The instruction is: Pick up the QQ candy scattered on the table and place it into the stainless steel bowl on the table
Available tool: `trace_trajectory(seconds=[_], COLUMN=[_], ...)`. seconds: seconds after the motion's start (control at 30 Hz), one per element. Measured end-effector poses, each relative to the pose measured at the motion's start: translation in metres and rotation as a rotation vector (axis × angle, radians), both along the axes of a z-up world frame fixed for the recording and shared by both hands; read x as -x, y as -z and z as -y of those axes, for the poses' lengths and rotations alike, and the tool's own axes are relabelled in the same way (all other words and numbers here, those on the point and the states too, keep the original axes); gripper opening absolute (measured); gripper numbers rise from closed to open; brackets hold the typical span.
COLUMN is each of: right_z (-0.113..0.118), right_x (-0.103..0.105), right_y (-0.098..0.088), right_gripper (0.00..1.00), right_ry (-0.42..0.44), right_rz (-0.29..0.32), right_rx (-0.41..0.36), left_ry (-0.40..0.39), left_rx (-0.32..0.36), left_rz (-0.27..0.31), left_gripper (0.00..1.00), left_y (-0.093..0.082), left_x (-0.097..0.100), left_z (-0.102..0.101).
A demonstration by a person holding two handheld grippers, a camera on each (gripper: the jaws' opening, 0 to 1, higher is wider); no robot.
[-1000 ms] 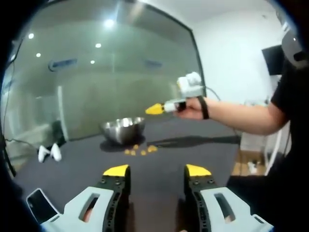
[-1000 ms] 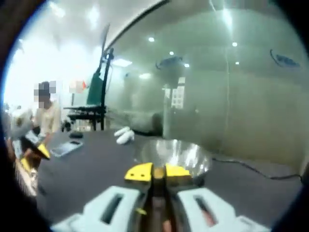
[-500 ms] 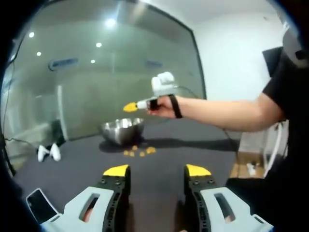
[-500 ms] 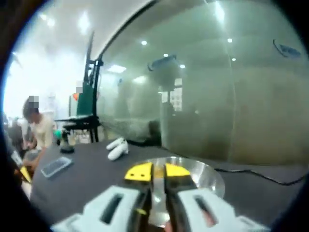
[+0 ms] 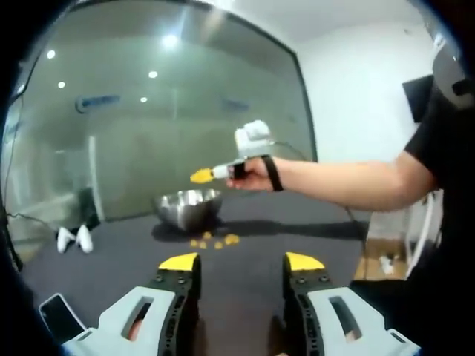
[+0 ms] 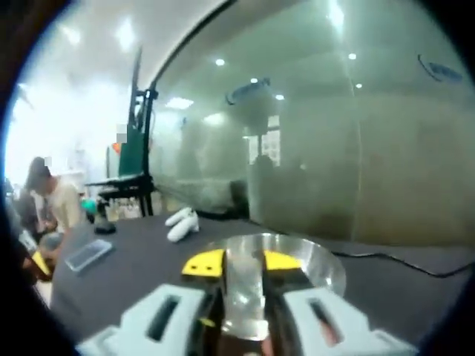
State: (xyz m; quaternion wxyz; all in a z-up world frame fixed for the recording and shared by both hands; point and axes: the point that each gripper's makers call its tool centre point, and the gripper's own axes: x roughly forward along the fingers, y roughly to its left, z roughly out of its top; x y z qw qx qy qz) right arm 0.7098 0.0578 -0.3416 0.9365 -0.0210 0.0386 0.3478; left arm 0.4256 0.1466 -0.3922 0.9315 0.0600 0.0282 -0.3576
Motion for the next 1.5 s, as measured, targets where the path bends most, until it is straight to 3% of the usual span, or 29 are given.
trace_trajectory(seconds=[0.23,0.43,0.57,0.63,0.73,0.77,0.83,0.93,1.03,1.17,1.2,1.37,1.5], right_z=[0.006,0.009,0.015,0.025,0.036,0.039,0.041,0.041,0.043,0.050,0.059,0.081,0.085], right_x=[0.007,0.036,0.078,0.078,0.099,0.104,0.118,0.138,0.157,0.181,0.171,0.176,0.174], right_y=[0.000,-0.014,-0.023,-0.019,-0.016,-0.014,-0.005,0.003,0.019,0.033,0.040,0.083,0.093], right_gripper=[0.20,0.21,0.21,0.21,0.21,0.22,0.23,0.23,0.24,0.24,0.24,0.24,0.24], right_ry=[-0.001,-0.057,-0.124,-0.120,-0.106,-0.100,-0.110,-0.140,-0.156,-0.172,-0.169,-0.169,-0.158], right_rz=[-0.009,0.029,0.057,0.052,0.057,0.091,0.100,0.103,0.107,0.084,0.075,0.006,-0.027], right_rx=[0.016,0.039,-0.007,-0.002,-0.004,0.033,0.077,0.064,0.113,0.099,0.103,0.148,0.140], left_ry=[0.006,-0.002,-0.014,-0.017,-0.021,-0.021,-0.019,0.005,0.007,-0.006,-0.004,0.028,0.022], left_rx=[-0.022,-0.022,-0.019,-0.015,-0.015,-0.015,-0.010,0.004,-0.008,-0.018,-0.018,-0.030,-0.031], left_rz=[-0.018,-0.022,-0.034,-0.037,-0.035,-0.034,-0.025,-0.011,-0.007,-0.016,-0.015,0.001,0.000], left_gripper=[0.45,0.45,0.45,0.45,0.45,0.45,0.45,0.45,0.45,0.45,0.45,0.46,0.46], left_y=[0.007,0.010,0.014,0.015,0.015,0.015,0.013,0.009,0.009,0.013,0.014,0.012,0.013], left_x=[0.000,-0.001,-0.003,-0.004,-0.007,-0.006,-0.007,-0.007,-0.007,-0.009,-0.008,-0.001,-0.001], left_z=[0.000,-0.004,-0.008,-0.010,-0.014,-0.014,-0.015,-0.012,-0.010,-0.012,-0.012,-0.007,-0.007])
